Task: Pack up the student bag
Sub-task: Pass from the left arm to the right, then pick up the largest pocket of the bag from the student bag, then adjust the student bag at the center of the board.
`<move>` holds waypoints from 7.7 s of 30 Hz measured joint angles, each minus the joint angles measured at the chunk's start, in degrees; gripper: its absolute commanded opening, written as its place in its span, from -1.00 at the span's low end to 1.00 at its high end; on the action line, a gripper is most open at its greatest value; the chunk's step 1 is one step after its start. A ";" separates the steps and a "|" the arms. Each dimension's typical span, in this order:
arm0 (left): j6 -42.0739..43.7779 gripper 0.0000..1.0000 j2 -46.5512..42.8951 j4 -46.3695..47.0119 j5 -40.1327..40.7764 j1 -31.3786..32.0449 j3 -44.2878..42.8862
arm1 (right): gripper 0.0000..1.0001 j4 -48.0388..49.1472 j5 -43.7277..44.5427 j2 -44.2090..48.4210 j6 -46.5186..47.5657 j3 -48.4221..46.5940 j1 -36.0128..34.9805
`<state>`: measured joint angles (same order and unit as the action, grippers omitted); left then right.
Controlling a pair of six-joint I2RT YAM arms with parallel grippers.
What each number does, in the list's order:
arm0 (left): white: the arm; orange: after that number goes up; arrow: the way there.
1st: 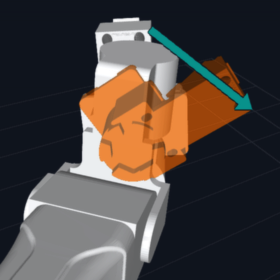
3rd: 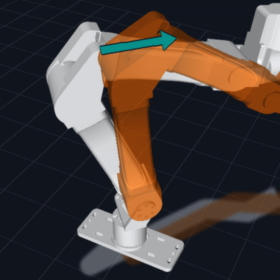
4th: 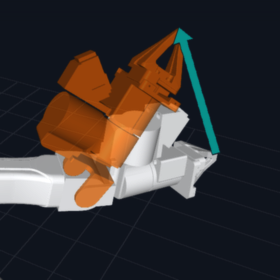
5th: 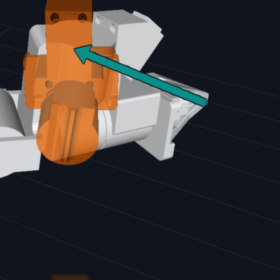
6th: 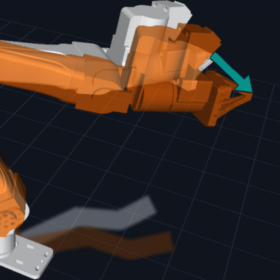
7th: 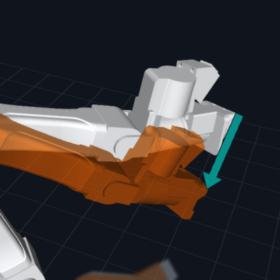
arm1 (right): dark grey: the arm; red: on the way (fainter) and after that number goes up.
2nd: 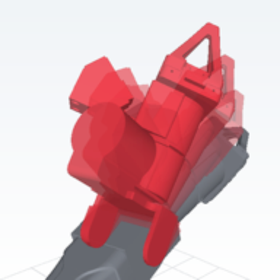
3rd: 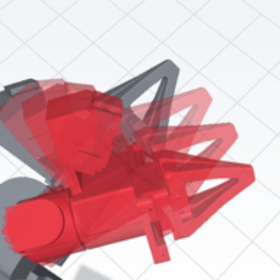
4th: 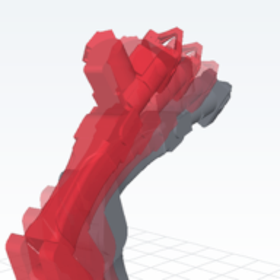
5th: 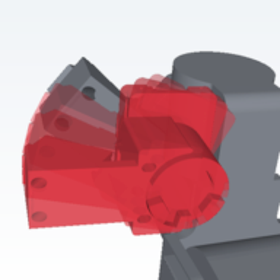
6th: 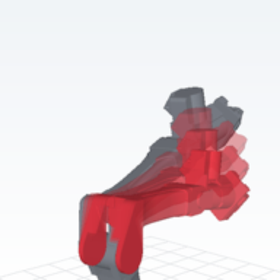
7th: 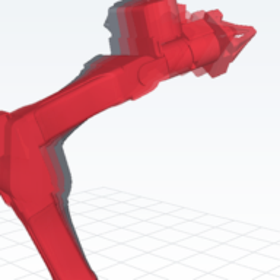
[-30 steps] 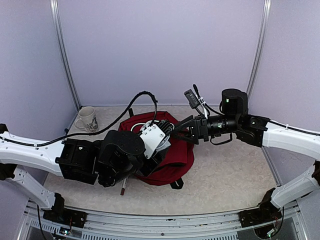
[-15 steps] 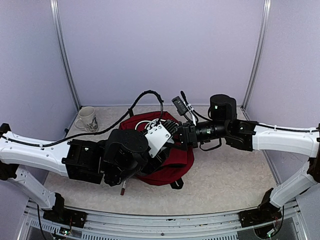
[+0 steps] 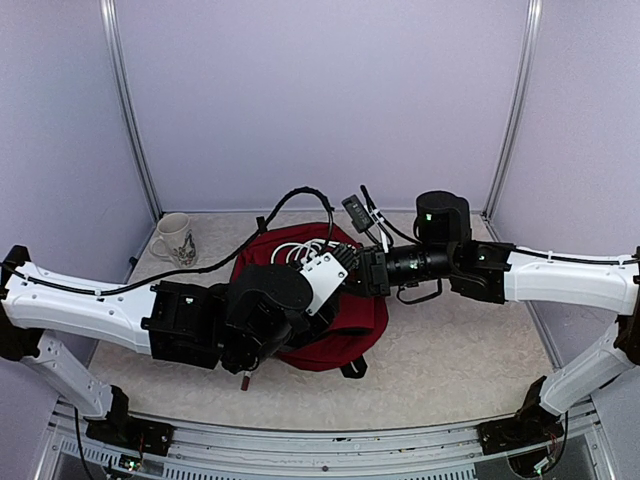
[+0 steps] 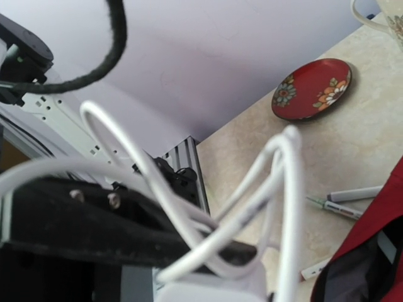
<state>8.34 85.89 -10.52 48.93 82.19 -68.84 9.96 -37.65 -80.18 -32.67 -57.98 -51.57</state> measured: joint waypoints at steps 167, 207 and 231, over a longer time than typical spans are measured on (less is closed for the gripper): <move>-34.21 0.98 -1.49 -2.05 -32.89 -32.11 13.92 | -1.00 12.22 11.21 -17.73 -7.80 21.53 17.57; -29.77 0.98 10.16 -4.09 -41.11 -40.92 4.81 | -1.00 -13.55 9.49 -26.60 8.26 -3.72 42.60; -29.09 0.22 19.54 9.46 -56.81 -48.78 8.24 | -0.42 -23.08 48.37 -10.34 1.66 -0.76 0.61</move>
<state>-20.75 105.43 -1.06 -7.88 33.41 -60.60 -13.13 10.72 -90.52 -31.00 -58.74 -50.96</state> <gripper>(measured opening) 0.818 0.285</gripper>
